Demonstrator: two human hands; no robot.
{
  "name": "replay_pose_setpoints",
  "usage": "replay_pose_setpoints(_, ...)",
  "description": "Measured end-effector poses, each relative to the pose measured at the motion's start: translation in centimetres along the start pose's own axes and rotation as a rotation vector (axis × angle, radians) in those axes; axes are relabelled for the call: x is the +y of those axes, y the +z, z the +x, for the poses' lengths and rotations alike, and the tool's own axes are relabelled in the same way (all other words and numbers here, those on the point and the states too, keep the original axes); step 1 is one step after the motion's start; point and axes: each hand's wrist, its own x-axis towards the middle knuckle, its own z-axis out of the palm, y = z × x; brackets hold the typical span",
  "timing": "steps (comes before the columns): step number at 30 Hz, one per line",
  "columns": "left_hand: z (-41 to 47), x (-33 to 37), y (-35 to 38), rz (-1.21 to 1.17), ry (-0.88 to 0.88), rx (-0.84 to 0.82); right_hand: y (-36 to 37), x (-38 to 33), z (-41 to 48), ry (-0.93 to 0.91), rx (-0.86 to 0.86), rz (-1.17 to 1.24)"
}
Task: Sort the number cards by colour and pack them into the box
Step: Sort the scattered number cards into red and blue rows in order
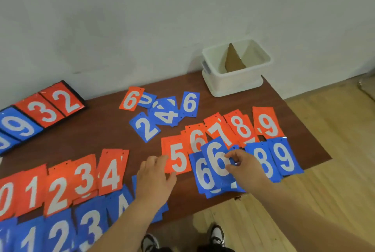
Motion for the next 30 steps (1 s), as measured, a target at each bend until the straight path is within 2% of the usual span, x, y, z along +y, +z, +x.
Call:
replay_pose_setpoints(8, -3.7, -1.8, 1.5, 0.011, -0.294, -0.081, 4.3, 2.4, 2.9, -0.022, -0.253, -0.318)
replay_pose_setpoints(12, -3.6, -1.0, 0.9, -0.006, -0.345, -0.073, 2.7, 1.6, 3.8, -0.054, -0.247, -0.455)
replay_pose_setpoints(21, 1.4, 0.6, -3.9, -0.01, -0.354, 0.1, -1.7, -5.2, 8.0, -0.254, -0.143, -0.408)
replay_pose_setpoints(27, 5.6, -3.2, -5.2, -0.002, -0.416, 0.053, -0.5, -8.6, 12.2, -0.284, -0.143, -0.405)
replay_pose_setpoints(30, 8.8, -5.0, -4.8, 0.017, -0.443, 0.001, 0.6, -9.5, 15.0, -0.238, -0.146, -0.422)
